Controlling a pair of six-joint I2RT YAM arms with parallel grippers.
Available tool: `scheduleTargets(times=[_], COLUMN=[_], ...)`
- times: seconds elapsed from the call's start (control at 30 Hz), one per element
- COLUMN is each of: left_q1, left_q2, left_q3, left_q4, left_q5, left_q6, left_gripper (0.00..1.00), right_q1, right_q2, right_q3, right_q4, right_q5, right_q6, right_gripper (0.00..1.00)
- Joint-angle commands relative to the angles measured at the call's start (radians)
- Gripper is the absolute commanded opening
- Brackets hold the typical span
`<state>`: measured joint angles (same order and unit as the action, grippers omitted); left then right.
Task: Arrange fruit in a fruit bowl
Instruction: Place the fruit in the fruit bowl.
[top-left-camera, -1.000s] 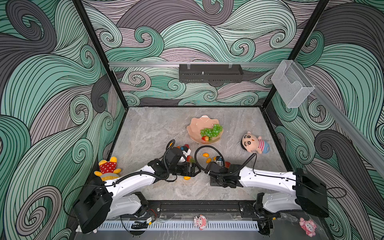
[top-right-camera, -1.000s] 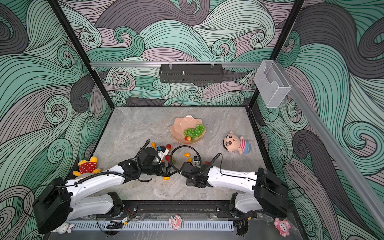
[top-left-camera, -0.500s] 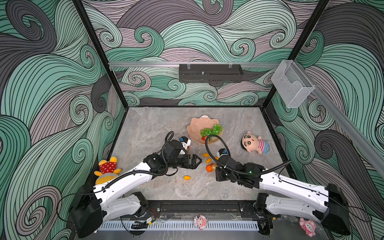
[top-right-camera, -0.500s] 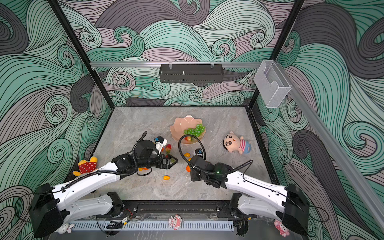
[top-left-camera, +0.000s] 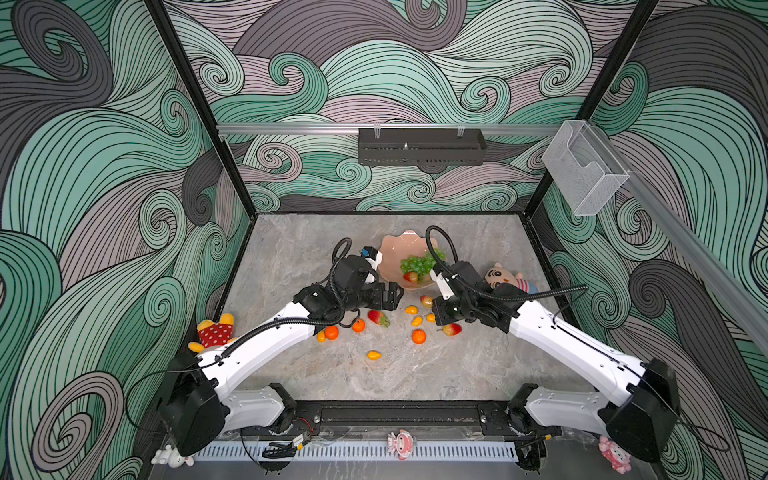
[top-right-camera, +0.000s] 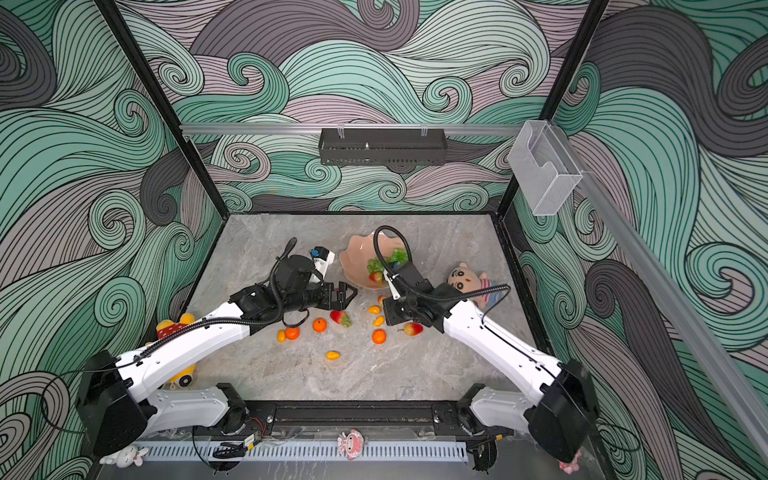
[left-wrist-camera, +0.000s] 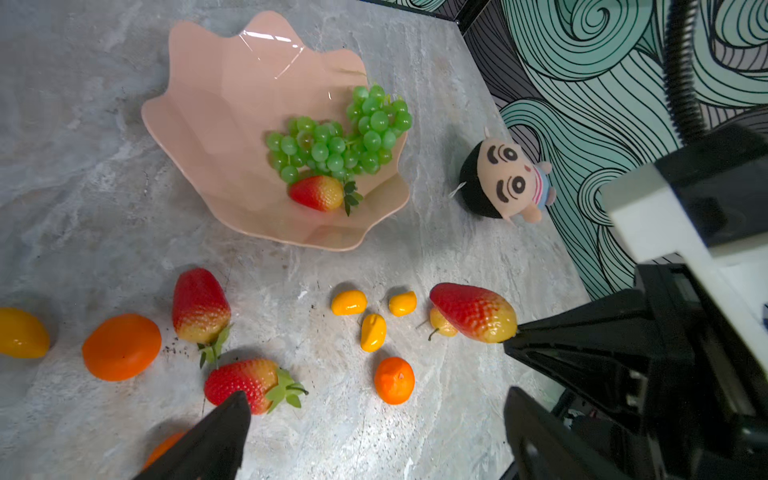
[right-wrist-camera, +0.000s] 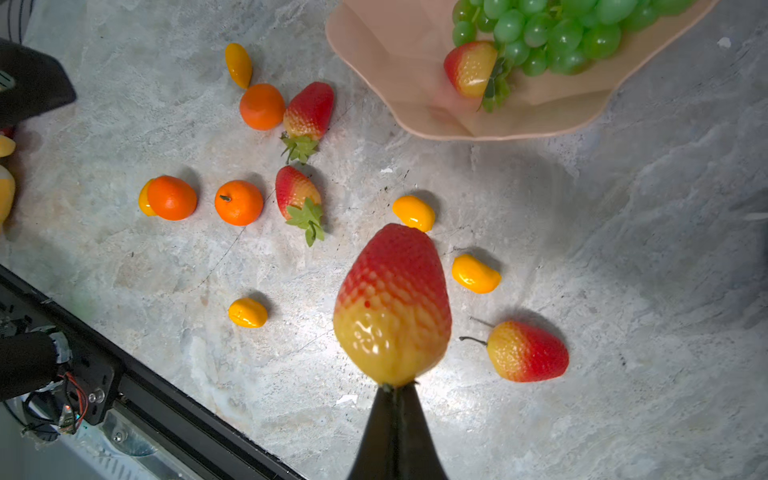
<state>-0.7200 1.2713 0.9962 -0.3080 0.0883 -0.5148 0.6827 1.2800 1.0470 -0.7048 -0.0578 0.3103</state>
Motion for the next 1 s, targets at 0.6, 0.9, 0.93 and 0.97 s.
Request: scheduleTargets(times=[0.6, 0.9, 0.93, 0.97], left_q1=[0.124, 0.133, 0.134, 0.136], left_q2=[0.145, 0.196, 0.202, 0.206], left_q3=[0.113, 0.129, 0.133, 0.139], left_q4=[-0.017, -0.021, -0.023, -0.032], left_q5=[0.131, 0.147, 0.154, 0.161], left_q6=[0.028, 0.038, 0.041, 0.044], left_gripper=[0.98, 0.98, 0.98, 0.98], right_q1=[-0.252, -0.285, -0.288, -0.288], right_q2=[0.505, 0.616, 0.622, 0.625], right_q3=[0.345, 0.436, 0.439, 0.443], right_q4=[-0.073, -0.122, -0.124, -0.129], right_q5=[-0.301, -0.347, -0.344, -0.335], right_q6=[-0.249, -0.270, -0.272, -0.270], right_gripper=[0.00, 0.01, 0.02, 0.04])
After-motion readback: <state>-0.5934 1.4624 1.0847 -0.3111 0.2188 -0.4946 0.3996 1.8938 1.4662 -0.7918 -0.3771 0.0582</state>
